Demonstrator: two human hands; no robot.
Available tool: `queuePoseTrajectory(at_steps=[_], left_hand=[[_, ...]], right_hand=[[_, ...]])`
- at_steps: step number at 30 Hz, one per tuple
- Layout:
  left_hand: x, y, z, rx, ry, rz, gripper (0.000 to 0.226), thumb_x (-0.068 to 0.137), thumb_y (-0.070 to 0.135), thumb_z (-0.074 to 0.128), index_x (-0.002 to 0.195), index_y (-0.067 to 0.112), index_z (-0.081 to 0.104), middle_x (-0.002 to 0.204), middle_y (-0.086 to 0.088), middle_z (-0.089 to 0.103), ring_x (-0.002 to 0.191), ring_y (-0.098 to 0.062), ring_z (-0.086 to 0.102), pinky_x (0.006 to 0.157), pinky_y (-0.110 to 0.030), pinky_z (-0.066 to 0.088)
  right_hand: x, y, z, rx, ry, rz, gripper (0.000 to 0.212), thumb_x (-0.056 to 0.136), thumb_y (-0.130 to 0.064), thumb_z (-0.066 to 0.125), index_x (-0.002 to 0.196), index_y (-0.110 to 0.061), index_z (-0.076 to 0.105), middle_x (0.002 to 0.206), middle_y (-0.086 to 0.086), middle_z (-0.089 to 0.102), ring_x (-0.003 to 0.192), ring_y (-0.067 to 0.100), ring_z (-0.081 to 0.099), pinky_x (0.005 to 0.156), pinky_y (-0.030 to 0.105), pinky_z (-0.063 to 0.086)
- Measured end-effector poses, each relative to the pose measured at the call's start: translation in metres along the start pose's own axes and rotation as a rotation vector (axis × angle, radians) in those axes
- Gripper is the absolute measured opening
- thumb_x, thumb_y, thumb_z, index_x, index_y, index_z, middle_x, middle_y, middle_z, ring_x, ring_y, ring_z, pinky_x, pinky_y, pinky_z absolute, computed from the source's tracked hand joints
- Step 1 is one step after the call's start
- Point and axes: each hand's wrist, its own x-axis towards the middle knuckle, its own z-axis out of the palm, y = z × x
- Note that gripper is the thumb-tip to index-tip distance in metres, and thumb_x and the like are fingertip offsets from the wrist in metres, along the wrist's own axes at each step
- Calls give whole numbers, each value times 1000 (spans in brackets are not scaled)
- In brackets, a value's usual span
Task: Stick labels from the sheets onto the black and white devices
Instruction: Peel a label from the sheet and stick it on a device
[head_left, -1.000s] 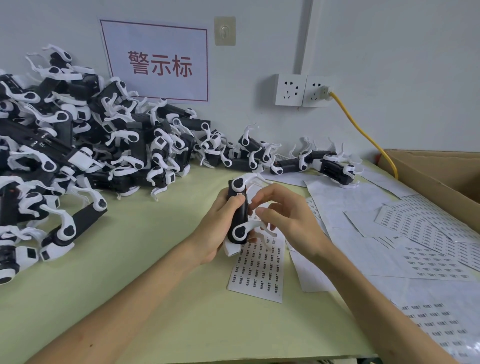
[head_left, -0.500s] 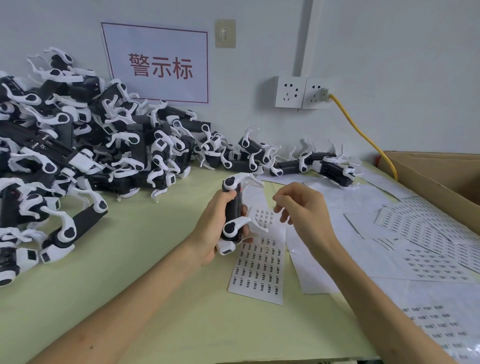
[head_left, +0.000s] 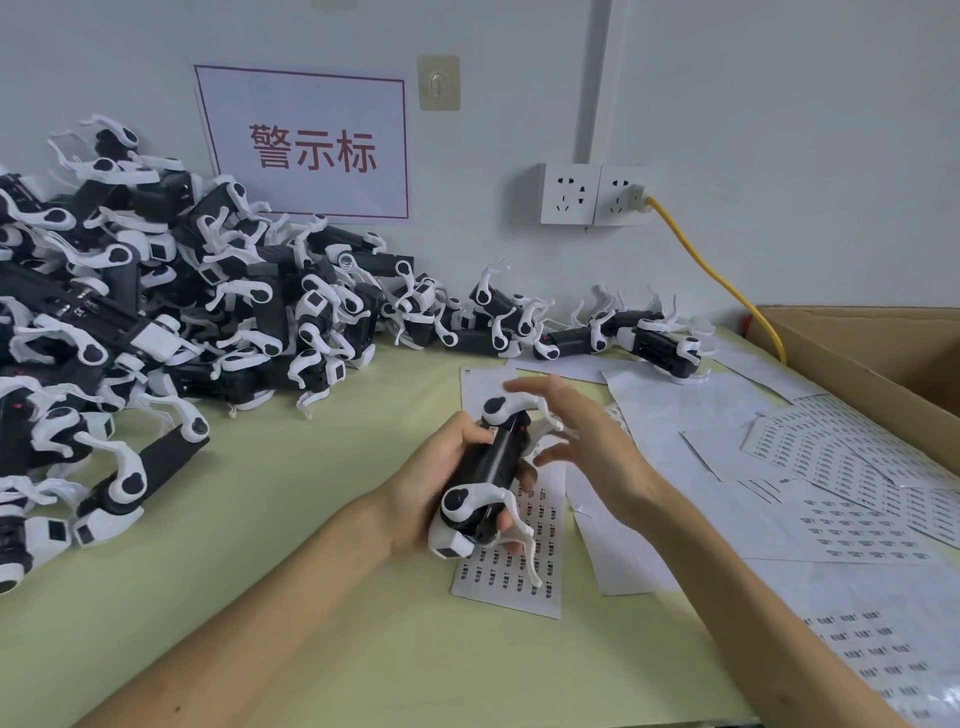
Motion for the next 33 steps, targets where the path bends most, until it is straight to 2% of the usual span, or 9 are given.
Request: queuePoseTrajectory(at_steps=[3, 7, 10, 13, 16, 19, 23, 28, 33], left_hand=[[-4, 2, -4, -123, -47, 14, 38, 75, 28, 54, 100, 5, 70, 93, -16, 67, 71, -29, 66, 58, -35, 56], [-6, 7, -7, -172, 2, 71, 41, 84, 33, 57, 108, 7, 78, 106, -16, 70, 89, -31, 71, 58, -34, 57], [-5, 9, -9, -212, 28, 105, 48, 91, 38, 58, 124, 6, 70, 114, -18, 69, 92, -34, 68, 58, -36, 56], [-7, 11, -15, -275, 179, 116, 46, 87, 37, 58, 119, 4, 65, 105, -26, 72, 82, -36, 70, 62, -35, 57], [-8, 12, -19, -322, 306, 112, 41, 79, 36, 65, 105, 4, 69, 104, -28, 69, 78, -42, 71, 62, -41, 59], [-7, 13, -16, -290, 254, 54, 38, 82, 42, 64, 92, 7, 76, 108, -25, 67, 83, -43, 69, 57, -42, 58], [-3, 10, -19, -230, 178, -19, 43, 86, 47, 60, 99, 7, 71, 112, -21, 64, 93, -42, 63, 58, -45, 57], [-2, 10, -26, -410, 270, 68, 46, 89, 46, 60, 105, 3, 68, 107, -24, 70, 91, -41, 67, 60, -40, 60], [3, 17, -34, -386, 590, 380, 28, 102, 37, 49, 105, 10, 56, 103, -15, 66, 83, -33, 65, 67, -43, 57]], right_hand=[[-3, -5, -2, -10, -134, 17, 45, 105, -44, 41, 121, -11, 68, 115, 17, 68, 91, 19, 65, 81, 38, 54], [-1, -4, -3, -34, -84, 17, 33, 93, -32, 62, 118, -13, 67, 110, 14, 69, 94, 24, 67, 86, 38, 54], [3, -3, -8, 41, 18, 16, 10, 97, -18, 67, 101, -9, 65, 105, 12, 71, 89, 18, 68, 79, 33, 51], [5, -1, -15, 69, 18, 21, 8, 94, -9, 70, 99, -12, 64, 108, 19, 72, 81, 20, 67, 75, 31, 50], [6, 3, -13, 84, -52, 22, 19, 89, -17, 72, 107, -18, 67, 101, 6, 72, 82, 18, 67, 74, 31, 51], [6, 6, -14, 99, -98, 50, 29, 84, -36, 66, 112, -32, 68, 108, 0, 74, 95, 15, 65, 84, 34, 48], [5, 6, -24, 17, -281, 46, 32, 89, -29, 60, 118, -30, 73, 119, 2, 72, 114, 23, 66, 104, 44, 48], [7, 7, -25, 132, -203, 83, 35, 92, -33, 65, 114, -6, 68, 105, 15, 69, 85, 15, 64, 66, 28, 51], [14, 14, -25, 341, 8, 246, 24, 98, -24, 64, 109, -3, 70, 85, 9, 67, 66, 18, 63, 56, 25, 50]])
